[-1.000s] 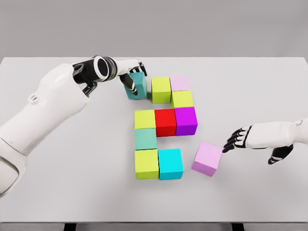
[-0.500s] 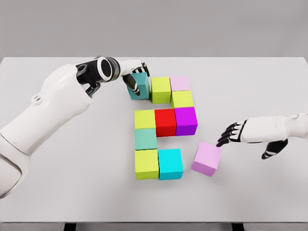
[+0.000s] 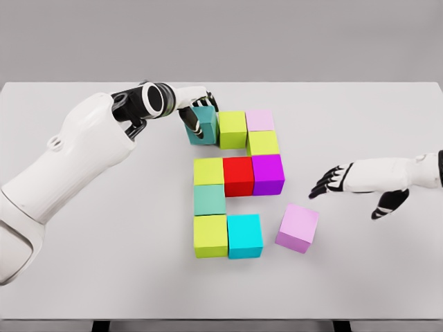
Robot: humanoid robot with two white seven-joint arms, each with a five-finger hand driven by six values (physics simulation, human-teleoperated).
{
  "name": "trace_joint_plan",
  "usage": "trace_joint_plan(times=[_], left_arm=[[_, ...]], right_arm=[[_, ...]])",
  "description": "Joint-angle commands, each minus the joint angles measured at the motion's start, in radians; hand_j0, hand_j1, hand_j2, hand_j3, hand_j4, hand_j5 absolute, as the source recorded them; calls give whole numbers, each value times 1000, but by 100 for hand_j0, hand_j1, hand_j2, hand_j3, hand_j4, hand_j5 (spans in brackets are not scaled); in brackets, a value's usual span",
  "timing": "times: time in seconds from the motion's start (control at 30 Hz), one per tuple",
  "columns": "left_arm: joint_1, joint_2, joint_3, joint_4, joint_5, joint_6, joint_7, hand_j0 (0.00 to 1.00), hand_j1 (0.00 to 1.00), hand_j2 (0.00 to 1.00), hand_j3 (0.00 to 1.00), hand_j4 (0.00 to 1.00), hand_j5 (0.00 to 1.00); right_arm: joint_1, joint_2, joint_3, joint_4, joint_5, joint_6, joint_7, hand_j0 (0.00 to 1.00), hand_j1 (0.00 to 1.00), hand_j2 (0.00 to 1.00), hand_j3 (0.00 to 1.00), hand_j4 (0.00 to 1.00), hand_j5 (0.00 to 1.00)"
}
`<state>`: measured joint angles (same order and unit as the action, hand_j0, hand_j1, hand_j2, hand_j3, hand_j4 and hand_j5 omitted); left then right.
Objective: Assemble the squares on the desktop into the number 2
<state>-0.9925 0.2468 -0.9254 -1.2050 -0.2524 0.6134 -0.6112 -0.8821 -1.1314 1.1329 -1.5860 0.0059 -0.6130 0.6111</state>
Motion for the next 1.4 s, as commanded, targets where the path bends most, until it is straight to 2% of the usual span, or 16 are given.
trace_joint_plan(times=[0.0,0.07,0.1,0.2,0.27,0.37,0.43,0.63,0.8,0.97,1.17,1.27,1.3,1.37], left_arm=[[0,0,0,-2,-2,-3,0,76,76,76,76,76,76],[0,0,0,-1,-2,-3,0,83,83,83,83,83,83],[0,0,0,-2,-2,-3,0,85,85,85,85,85,85],[0,0,0,-1,-2,-3,0,88,88,88,88,88,88],[0,0,0,-2,-2,-3,0,95,95,95,95,95,95],[0,0,0,-2,-2,-3,0,99,99,99,99,99,99],[0,2,0,-2,-2,-3,0,99,99,99,99,99,99],[0,2,0,-1,-4,-3,0,99,99,99,99,99,99],[6,2,0,9,-37,-3,0,99,99,99,99,99,99],[12,-8,0,7,-83,-3,0,99,99,99,99,99,99],[17,-9,0,-5,-87,-3,0,99,99,99,99,99,99],[17,-9,0,-7,-87,-3,0,99,99,99,99,99,99],[18,-9,0,-5,-87,-3,0,99,99,99,99,99,99],[17,-9,0,-5,-87,-3,0,99,99,99,99,99,99]], right_arm=[[0,24,-2,43,-4,2,0,100,100,100,100,100,100],[-5,31,-1,52,6,2,0,100,100,100,100,100,100],[-5,64,1,58,11,2,0,100,100,100,100,100,100],[-5,84,1,90,22,2,0,100,100,100,100,100,100],[-2,82,5,83,28,2,0,100,100,100,100,100,100],[2,79,11,38,29,2,0,100,100,100,100,100,100],[3,70,11,3,29,2,0,100,100,100,100,100,100],[6,71,19,1,29,2,0,100,100,100,100,100,100],[6,71,19,0,29,2,0,100,100,100,100,100,100],[3,70,18,-32,29,2,0,100,100,100,100,100,100],[2,68,13,-62,31,2,0,100,100,100,100,100,100],[-2,65,-1,-16,16,2,0,100,100,100,100,100,100],[-2,67,-5,27,16,2,0,100,100,100,100,100,100],[0,67,-1,61,28,2,0,100,100,100,100,100,100]])
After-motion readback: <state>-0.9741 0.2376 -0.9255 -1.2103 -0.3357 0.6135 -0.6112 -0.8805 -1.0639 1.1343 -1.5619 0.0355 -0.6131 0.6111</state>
